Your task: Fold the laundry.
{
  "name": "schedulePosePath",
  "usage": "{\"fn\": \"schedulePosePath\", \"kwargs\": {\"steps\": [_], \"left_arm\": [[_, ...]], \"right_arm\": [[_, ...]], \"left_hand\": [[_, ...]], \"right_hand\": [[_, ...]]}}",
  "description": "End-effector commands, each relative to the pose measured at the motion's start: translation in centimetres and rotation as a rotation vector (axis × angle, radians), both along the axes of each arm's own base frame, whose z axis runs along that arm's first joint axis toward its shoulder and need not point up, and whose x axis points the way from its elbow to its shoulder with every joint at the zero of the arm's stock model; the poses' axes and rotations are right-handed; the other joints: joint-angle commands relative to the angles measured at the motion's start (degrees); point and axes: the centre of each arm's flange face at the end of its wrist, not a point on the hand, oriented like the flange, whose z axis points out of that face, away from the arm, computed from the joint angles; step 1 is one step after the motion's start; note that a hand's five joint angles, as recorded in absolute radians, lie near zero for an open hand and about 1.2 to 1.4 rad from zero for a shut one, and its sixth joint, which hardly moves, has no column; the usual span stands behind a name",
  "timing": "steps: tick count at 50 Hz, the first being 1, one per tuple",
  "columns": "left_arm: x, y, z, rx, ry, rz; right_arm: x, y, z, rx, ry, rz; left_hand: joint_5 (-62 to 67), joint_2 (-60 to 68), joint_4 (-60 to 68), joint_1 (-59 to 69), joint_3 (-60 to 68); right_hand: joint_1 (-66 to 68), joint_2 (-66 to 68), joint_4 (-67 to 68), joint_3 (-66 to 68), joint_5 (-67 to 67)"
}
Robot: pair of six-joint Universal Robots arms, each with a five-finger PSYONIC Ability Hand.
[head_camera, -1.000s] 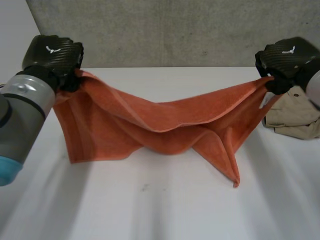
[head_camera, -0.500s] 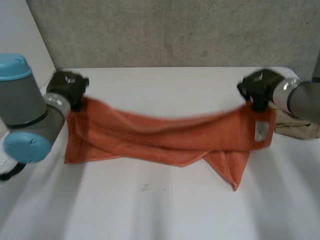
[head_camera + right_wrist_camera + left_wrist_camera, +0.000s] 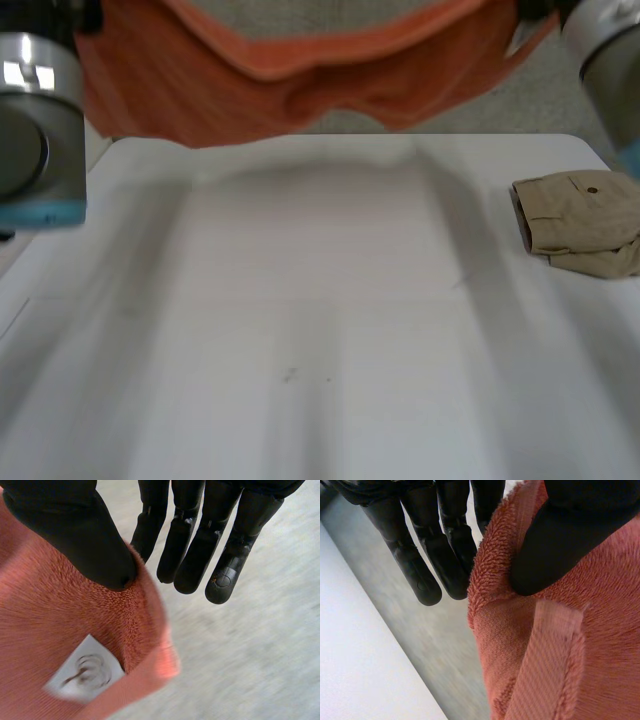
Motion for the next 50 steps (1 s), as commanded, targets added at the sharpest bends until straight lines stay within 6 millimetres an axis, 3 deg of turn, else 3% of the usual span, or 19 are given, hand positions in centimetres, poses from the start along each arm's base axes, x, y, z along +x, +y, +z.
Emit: {"fn": "schedulePosePath", "kwargs": {"steps": [1,3,4,10,11,12,15,22,26,27,34,41,50], "left_arm": [[1.3,3.2,-9.1,0.275,-0.109,-0.039],[1.7,3.7,-11.0,0.333,-0.133,-0.043],[2.2,4.3,-12.7,0.391,-0.149,-0.044],[2.8,6.1,-17.9,0.593,-0.196,-0.048],[2.8,6.3,-18.5,0.624,-0.203,-0.051],[2.7,6.7,-19.7,0.686,-0.218,-0.055],[2.9,7.5,-20.8,0.782,-0.252,-0.054],[3.3,7.9,-20.7,0.857,-0.271,-0.048],[3.5,8.0,-19.8,0.847,-0.261,-0.044],[3.4,7.9,-19.5,0.837,-0.255,-0.045],[3.6,6.6,-18.1,0.789,-0.234,-0.026],[4.0,5.1,-17.2,0.763,-0.208,-0.009],[3.9,3.9,-17.4,0.813,-0.176,-0.017]], "right_arm": [[-1.1,4.5,-7.4,0.304,0.15,0.08],[-1.7,5.2,-9.5,0.375,0.192,0.097],[-2.3,5.8,-11.8,0.441,0.235,0.107],[-3.4,8.2,-17.9,0.636,0.385,0.141],[-3.6,8.6,-19.9,0.701,0.427,0.146],[-3.8,8.8,-20.8,0.731,0.443,0.146],[-4.2,9.1,-22.5,0.811,0.466,0.136],[-5.4,8.2,-23.3,0.85,0.342,0.085],[-6.0,7.7,-23.8,0.876,0.236,0.053],[-6.2,7.7,-24.0,0.887,0.21,0.046],[-6.8,7.6,-24.7,0.896,0.188,0.026],[-6.9,7.7,-25.2,0.909,0.19,0.03],[-6.7,7.7,-25.6,0.877,0.192,0.045]], "left_hand": [[13.6,11.5,11.2,15.4,11.7],[13.6,11.5,11.2,15.4,11.7],[13.6,11.5,11.2,15.4,11.7],[13.6,11.5,11.2,15.4,11.7],[13.6,11.5,11.2,15.4,11.7],[13.6,11.5,11.2,15.4,11.7],[13.6,11.5,11.2,15.4,11.7],[13.6,11.5,11.2,15.4,11.7],[13.6,11.5,11.2,15.4,11.7],[13.6,11.5,11.2,15.4,11.7],[13.6,11.5,11.2,15.4,11.7],[13.6,11.5,11.2,15.4,11.7],[13.6,11.5,11.2,15.4,11.7]], "right_hand": [[23.4,13.2,12.0,12.5,12.9],[23.4,13.2,12.0,12.5,12.9],[23.4,13.2,12.0,12.5,12.9],[23.4,13.2,12.0,12.5,12.9],[23.4,13.2,12.0,12.5,12.9],[23.4,13.2,12.0,12.5,12.9],[23.4,13.2,12.0,12.5,12.9],[23.4,13.2,12.0,12.5,12.9],[6.9,-3.3,-4.6,-4.1,-3.6],[-2.5,-12.7,-13.9,-13.4,-13.0],[-17.5,-27.7,-29.0,-28.5,-28.0],[-18.2,-28.4,-29.7,-29.2,-28.7],[-17.7,-27.9,-29.2,-28.7,-28.2]]}}
